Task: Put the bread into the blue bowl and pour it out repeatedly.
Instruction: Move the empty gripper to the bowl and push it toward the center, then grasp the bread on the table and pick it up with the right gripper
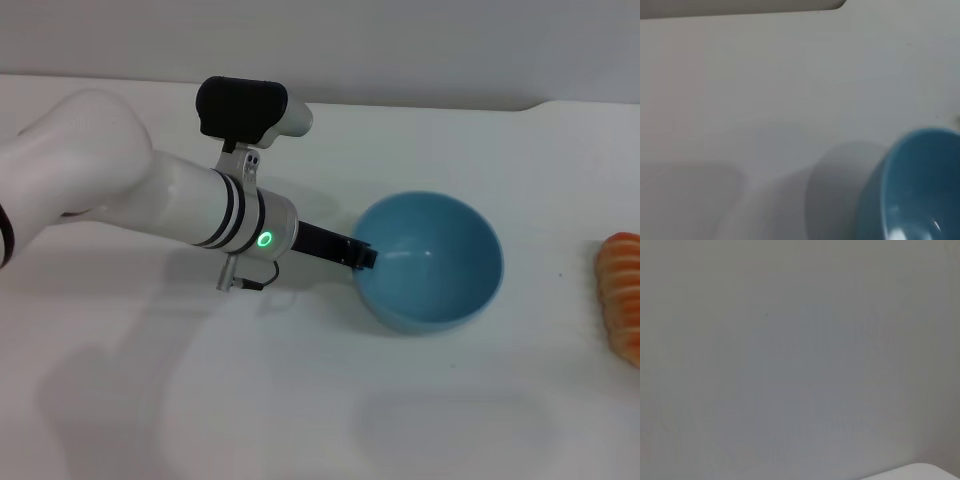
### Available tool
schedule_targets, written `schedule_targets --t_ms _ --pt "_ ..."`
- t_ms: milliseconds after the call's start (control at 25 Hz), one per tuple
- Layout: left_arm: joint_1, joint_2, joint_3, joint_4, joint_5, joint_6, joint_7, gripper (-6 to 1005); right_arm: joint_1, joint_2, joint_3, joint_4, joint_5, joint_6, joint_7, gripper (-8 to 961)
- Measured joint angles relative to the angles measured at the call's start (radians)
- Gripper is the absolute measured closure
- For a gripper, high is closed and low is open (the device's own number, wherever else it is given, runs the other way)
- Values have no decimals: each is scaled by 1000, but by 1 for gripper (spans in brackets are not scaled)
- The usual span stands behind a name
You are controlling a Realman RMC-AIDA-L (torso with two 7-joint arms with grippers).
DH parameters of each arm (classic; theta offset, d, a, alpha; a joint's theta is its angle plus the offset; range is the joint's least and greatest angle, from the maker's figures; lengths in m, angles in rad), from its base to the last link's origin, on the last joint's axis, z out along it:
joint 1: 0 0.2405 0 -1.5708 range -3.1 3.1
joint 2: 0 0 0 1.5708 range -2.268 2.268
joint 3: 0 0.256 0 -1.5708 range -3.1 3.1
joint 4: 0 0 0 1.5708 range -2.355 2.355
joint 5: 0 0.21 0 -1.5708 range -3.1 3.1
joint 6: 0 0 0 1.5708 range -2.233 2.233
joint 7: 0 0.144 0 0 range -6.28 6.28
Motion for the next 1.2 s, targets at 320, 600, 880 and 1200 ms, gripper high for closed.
schedule_targets --t_ms 320,600,880,1200 --pt "-6 0 1 -6 0 -2 -1 994 4 0 0 0 1 1 0 256" --pt "-45 12 -13 25 12 -34 6 997 4 -2 -11 2 -16 2 1 259" --pt "-112 10 -15 52 125 -139 0 1000 37 -9 -13 -5 -88 96 21 263" --pt "-175 14 -79 73 289 -61 -53 999 59 -11 -12 -124 -331 145 275 266"
